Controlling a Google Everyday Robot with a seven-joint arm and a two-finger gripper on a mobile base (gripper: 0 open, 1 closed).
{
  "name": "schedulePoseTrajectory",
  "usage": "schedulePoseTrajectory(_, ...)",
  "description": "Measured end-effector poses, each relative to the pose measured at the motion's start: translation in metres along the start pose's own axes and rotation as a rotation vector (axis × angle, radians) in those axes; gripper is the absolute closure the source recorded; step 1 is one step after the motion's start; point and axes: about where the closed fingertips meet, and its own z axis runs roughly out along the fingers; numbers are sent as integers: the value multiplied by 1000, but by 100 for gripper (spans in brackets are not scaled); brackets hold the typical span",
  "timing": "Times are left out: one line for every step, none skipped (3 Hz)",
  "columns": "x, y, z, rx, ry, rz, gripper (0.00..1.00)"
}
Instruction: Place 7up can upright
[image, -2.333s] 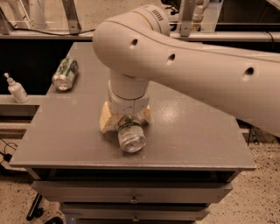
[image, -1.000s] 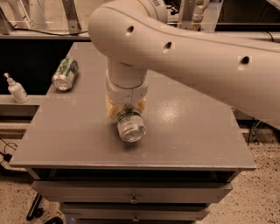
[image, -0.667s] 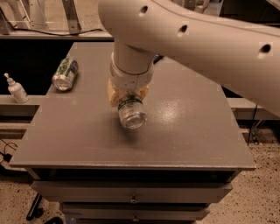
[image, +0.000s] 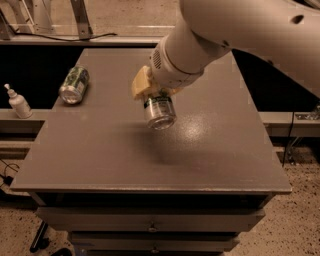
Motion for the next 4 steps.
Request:
schedulePoseTrajectory(-3,4,-11,-58,-39,-17,100)
schedulePoseTrajectory(-2,7,-10,-60,-34,-22,100)
schedulePoseTrajectory(5,11,-16,-48,-82,-72,100)
schedulePoseTrajectory(13,7,-35,4,-210,-192,100)
